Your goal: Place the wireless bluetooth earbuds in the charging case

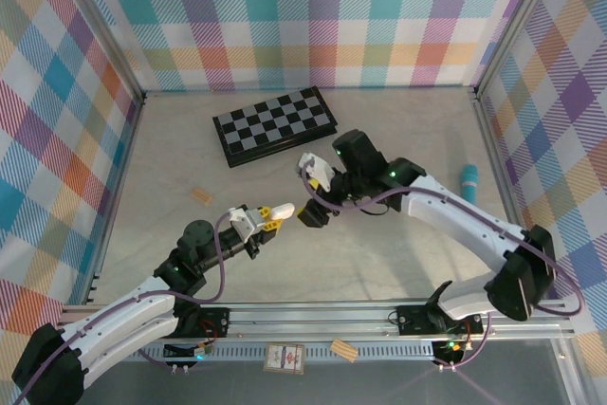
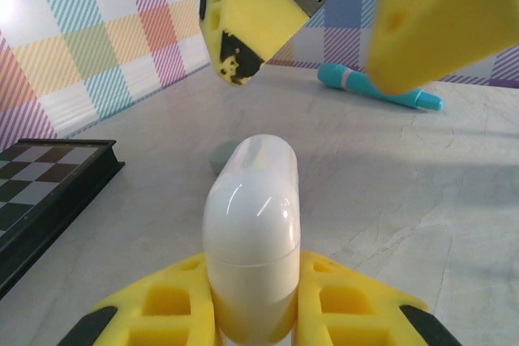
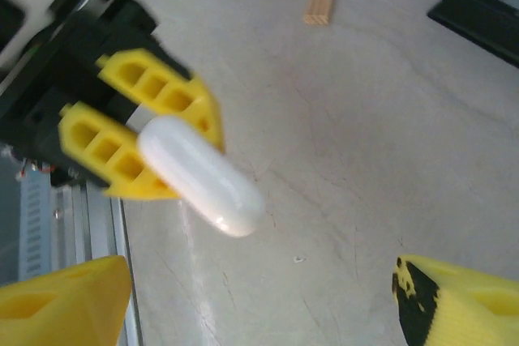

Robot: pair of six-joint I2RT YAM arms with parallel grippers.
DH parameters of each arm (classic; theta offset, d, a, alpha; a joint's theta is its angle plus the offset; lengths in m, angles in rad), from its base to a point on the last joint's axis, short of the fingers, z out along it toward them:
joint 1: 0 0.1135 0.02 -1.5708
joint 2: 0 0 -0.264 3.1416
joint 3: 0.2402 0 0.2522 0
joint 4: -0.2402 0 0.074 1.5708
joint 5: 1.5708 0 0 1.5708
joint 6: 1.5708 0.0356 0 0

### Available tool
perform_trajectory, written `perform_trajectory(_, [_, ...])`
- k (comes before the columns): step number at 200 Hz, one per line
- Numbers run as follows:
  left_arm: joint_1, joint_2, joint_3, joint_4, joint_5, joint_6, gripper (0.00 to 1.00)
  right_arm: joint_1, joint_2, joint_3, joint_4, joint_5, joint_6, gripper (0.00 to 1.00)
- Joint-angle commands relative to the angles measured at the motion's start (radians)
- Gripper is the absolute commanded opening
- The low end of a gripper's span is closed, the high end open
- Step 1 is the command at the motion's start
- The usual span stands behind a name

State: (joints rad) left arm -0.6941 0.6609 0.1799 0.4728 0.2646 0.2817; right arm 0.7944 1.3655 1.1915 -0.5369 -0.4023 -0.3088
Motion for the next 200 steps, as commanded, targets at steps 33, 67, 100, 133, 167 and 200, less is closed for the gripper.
perform_trajectory(33, [-0.001,0.01,0.043,0.007,0.09,0.009,0.12,0.02,-0.003,-0.013,0.038,-0.098,-0.303,0.66])
perform_trajectory(67, [-0.001,0.044,0.056,0.018,0.123,0.001,0.12,0.034,0.046,-0.009,0.061,-0.139,-0.303,0.64])
perform_trajectory(100, [0.0,0.061,0.065,0.03,0.13,0.0,0.12,0.042,0.07,-0.024,0.109,-0.162,-0.265,0.54])
perform_trajectory(133, [-0.001,0.071,0.069,0.035,0.135,0.001,0.12,0.042,0.07,-0.044,0.122,-0.158,-0.25,0.4])
perform_trajectory(167, [-0.001,0.09,0.07,0.047,0.148,-0.006,0.12,0.042,0.054,-0.061,0.121,-0.138,-0.242,0.3])
perform_trajectory(200, [-0.001,0.106,0.079,0.047,0.18,-0.01,0.15,0.042,0.033,-0.086,0.135,-0.127,-0.228,0.26])
